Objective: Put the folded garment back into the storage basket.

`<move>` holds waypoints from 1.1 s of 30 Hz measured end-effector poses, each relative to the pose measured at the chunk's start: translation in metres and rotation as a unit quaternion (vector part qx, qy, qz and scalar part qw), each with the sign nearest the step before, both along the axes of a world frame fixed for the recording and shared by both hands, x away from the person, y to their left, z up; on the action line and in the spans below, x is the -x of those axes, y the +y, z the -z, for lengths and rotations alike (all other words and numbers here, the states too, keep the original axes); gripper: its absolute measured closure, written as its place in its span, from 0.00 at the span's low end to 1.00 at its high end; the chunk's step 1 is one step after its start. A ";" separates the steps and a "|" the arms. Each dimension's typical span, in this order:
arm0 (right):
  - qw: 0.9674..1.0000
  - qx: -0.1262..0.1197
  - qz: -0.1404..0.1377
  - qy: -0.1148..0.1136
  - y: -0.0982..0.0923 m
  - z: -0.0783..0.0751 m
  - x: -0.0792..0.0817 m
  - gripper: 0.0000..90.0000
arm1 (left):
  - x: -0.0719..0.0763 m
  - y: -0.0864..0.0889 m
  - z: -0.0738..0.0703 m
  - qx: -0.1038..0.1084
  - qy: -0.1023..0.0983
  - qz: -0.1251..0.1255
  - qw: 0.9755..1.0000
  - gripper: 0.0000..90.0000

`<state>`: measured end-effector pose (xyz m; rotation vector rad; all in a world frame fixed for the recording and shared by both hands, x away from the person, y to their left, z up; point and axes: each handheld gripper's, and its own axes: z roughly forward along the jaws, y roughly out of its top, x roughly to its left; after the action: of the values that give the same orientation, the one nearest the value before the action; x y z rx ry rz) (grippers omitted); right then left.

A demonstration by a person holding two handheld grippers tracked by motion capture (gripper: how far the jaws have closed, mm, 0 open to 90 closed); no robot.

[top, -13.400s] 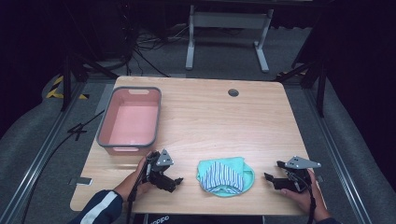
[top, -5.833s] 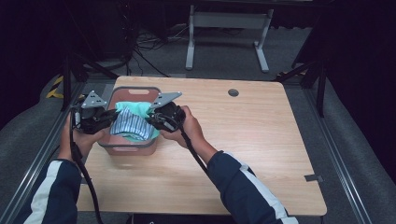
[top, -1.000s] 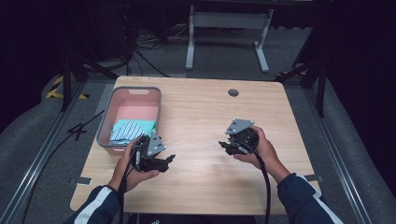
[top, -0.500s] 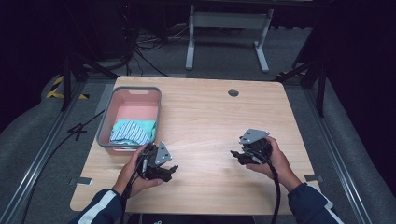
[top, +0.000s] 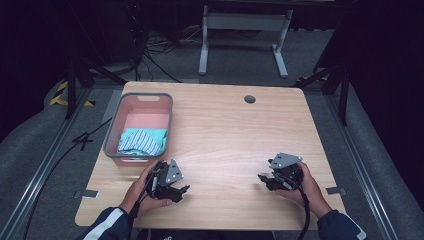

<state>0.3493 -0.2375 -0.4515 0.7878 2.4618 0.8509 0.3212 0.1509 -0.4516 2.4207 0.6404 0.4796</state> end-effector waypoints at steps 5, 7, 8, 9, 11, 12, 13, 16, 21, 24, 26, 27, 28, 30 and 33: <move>0.999 -0.028 0.015 0.006 -0.017 0.012 0.009 0.32 | 0.003 0.007 0.006 0.001 0.007 0.003 1.000 0.22; 0.999 -0.034 0.026 0.005 -0.024 0.016 0.012 0.31 | 0.004 0.009 0.010 0.003 0.016 -0.006 1.000 0.21; 0.999 -0.036 0.026 0.006 -0.028 0.019 0.013 0.31 | 0.004 0.011 0.012 0.002 0.019 -0.008 1.000 0.21; 0.999 -0.036 0.026 0.006 -0.028 0.019 0.013 0.31 | 0.004 0.011 0.012 0.002 0.019 -0.008 1.000 0.21; 0.998 -0.046 0.047 0.014 -0.038 0.026 0.016 0.27 | 0.006 0.016 0.017 0.003 0.025 -0.004 1.000 0.20; 0.997 -0.056 0.048 0.018 -0.042 0.028 0.017 0.27 | 0.006 0.018 0.018 0.008 0.030 -0.006 0.999 0.19; 0.996 -0.067 0.054 0.022 -0.045 0.029 0.018 0.27 | 0.006 0.019 0.018 0.013 0.031 -0.008 0.999 0.19; 0.992 -0.100 0.066 0.028 -0.055 0.035 0.019 0.24 | 0.005 0.023 0.021 0.034 0.043 -0.018 0.998 0.18; 0.991 -0.107 0.073 0.040 -0.060 0.035 0.018 0.23 | 0.001 0.034 0.032 0.090 0.062 -0.009 0.994 0.14; 0.991 -0.105 0.074 0.038 -0.060 0.035 0.018 0.23 | 0.000 0.033 0.032 0.088 0.064 -0.007 0.994 0.13; 0.991 -0.106 0.074 0.038 -0.059 0.035 0.018 0.23 | -0.002 0.032 0.032 0.087 0.065 -0.006 0.994 0.12; 0.991 -0.106 0.076 0.038 -0.059 0.035 0.019 0.23 | -0.002 0.032 0.032 0.085 0.064 -0.006 0.994 0.11; 0.991 -0.106 0.076 0.039 -0.060 0.035 0.019 0.22 | -0.002 0.032 0.032 0.086 0.064 -0.006 0.994 0.10; 0.991 -0.105 0.076 0.039 -0.060 0.035 0.018 0.22 | -0.002 0.032 0.032 0.087 0.064 -0.006 0.994 0.10; 0.991 -0.105 0.076 0.039 -0.060 0.035 0.018 0.22 | -0.002 0.032 0.032 0.086 0.064 -0.008 0.994 0.10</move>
<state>0.3314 -0.2971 -0.4864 1.0867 2.3663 1.0508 0.3230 0.1827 -0.4836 2.2965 0.7244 0.2654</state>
